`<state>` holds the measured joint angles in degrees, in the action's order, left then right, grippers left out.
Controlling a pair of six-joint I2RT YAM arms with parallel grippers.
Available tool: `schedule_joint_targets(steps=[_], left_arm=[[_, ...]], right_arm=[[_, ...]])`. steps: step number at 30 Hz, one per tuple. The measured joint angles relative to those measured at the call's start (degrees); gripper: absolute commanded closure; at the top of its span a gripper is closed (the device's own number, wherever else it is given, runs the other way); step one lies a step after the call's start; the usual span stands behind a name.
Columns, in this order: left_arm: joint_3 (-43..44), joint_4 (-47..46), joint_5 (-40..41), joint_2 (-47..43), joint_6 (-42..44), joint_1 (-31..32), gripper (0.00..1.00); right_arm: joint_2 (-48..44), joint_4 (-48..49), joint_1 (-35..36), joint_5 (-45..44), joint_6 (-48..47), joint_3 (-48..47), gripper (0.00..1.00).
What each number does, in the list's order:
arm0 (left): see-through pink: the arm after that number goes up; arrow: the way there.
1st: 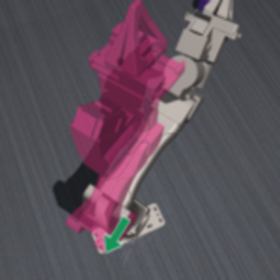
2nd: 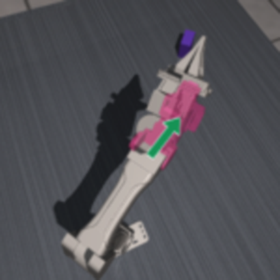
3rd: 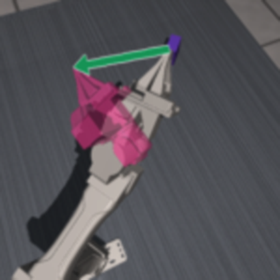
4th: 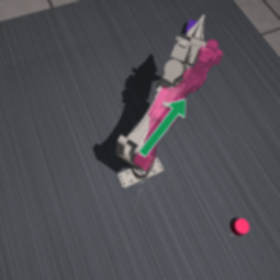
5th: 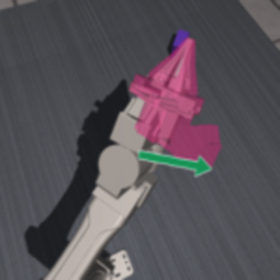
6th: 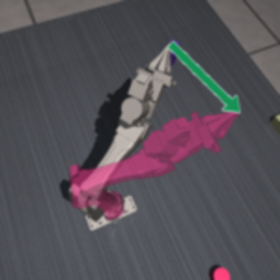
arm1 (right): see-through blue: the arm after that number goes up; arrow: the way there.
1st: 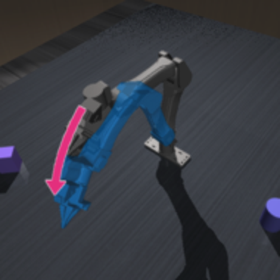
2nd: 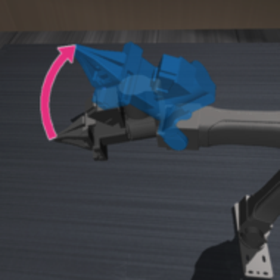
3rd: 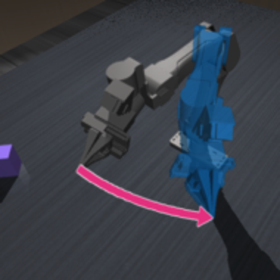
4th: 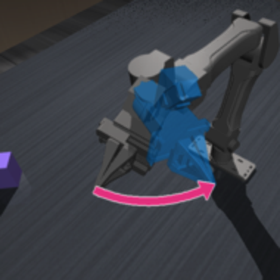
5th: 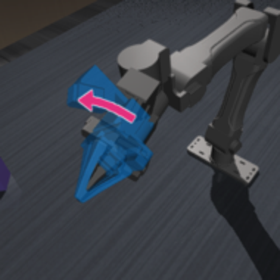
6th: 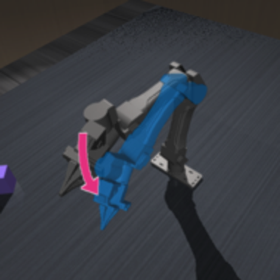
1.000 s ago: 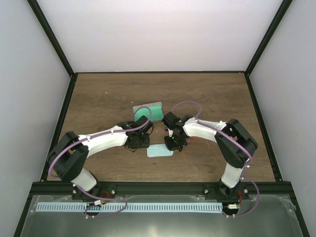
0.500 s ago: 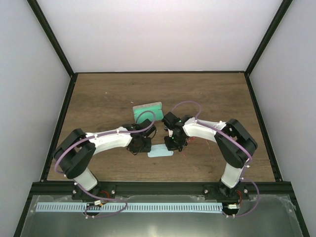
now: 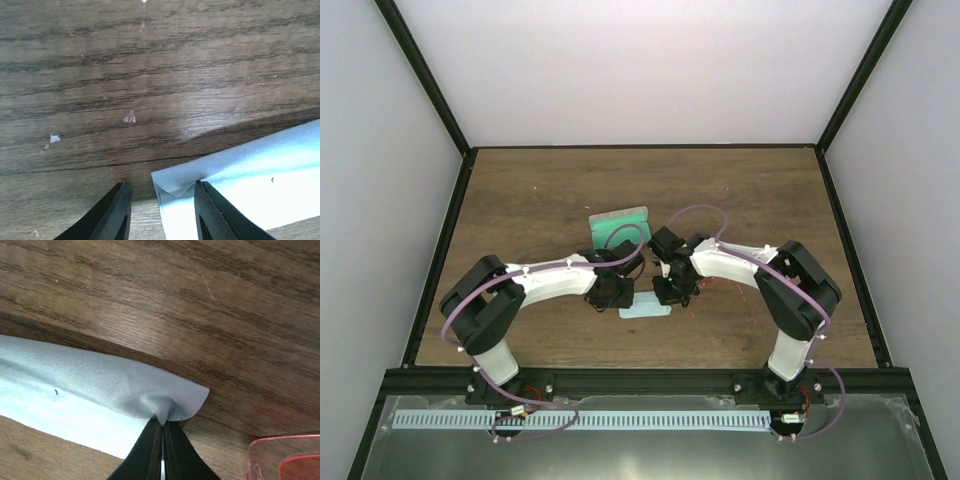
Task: Organize the sunglasses
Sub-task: Fold the glasses cleaning cloth at the center of the board.
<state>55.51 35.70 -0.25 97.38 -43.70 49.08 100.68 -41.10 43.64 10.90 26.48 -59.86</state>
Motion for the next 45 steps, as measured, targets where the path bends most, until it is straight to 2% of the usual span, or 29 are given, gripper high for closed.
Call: schedule_joint_targets(steps=[10, 20, 23, 30, 45], left_arm=[[0.22, 2.71, 1.62, -2.99, -0.72, 0.26, 0.65], [5.03, 3.58, 1.44, -6.01, -1.33, 0.59, 0.65], [5.03, 3.8, 1.03, -4.79, -1.29, 1.11, 0.71], [5.03, 3.78, -0.92, -3.43, -0.81, 2.14, 0.91], [5.2, 3.34, -2.25, 2.84, 0.59, 1.25, 0.89]], right_arm=[[0.0, 0.0, 0.02, 0.0, -0.02, 0.0, 0.98], [0.0, 0.0, 0.02, 0.0, -0.02, 0.0, 0.98], [0.0, 0.0, 0.02, 0.0, -0.02, 0.0, 0.98], [0.0, 0.0, 0.02, 0.0, -0.02, 0.0, 0.98], [0.02, 0.0, 0.0, 0.0, -0.02, 0.0, 0.98]])
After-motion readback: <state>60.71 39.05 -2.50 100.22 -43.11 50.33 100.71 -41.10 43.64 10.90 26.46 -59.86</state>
